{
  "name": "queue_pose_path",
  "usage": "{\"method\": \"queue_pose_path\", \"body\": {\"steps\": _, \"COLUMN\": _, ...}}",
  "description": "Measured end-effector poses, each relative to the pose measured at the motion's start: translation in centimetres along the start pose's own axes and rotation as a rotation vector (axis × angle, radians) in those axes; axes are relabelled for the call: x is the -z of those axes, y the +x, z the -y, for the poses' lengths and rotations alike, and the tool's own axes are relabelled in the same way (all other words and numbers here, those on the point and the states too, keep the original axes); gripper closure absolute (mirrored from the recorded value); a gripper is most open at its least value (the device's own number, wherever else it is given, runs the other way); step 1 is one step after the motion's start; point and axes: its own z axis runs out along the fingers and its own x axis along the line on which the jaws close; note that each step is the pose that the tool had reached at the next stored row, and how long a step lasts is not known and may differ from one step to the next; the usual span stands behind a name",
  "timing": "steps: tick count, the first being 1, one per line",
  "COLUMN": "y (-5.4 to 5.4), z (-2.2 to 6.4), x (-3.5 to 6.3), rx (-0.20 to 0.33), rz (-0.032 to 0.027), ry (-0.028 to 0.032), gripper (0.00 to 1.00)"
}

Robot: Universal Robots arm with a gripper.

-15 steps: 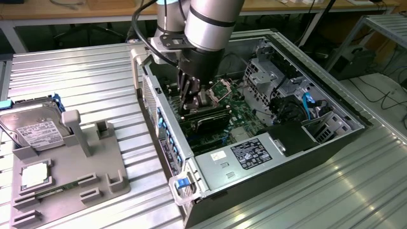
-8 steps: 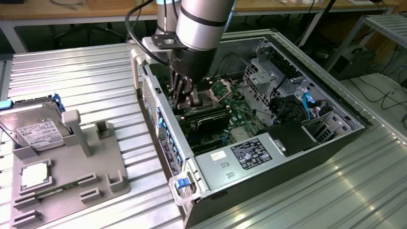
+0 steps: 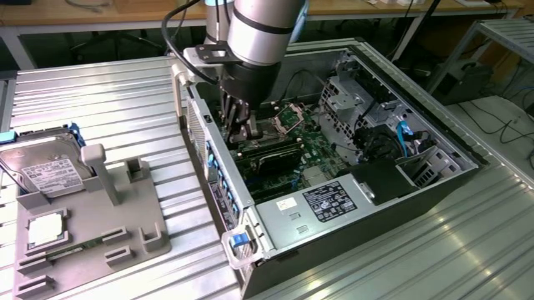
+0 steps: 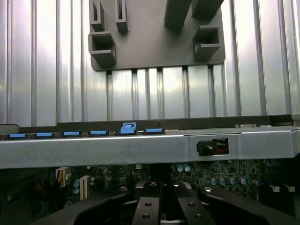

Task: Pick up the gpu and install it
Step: 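Press down on the gpu until it lock into place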

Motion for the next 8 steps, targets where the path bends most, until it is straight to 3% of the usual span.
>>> {"method": "queue_pose_path", "body": {"steps": 8, "y": 0.0, "z": -0.22, "x": -0.07, "rx": 0.0, "rz": -0.0021, "ry": -0.0114, "gripper": 0.89}}
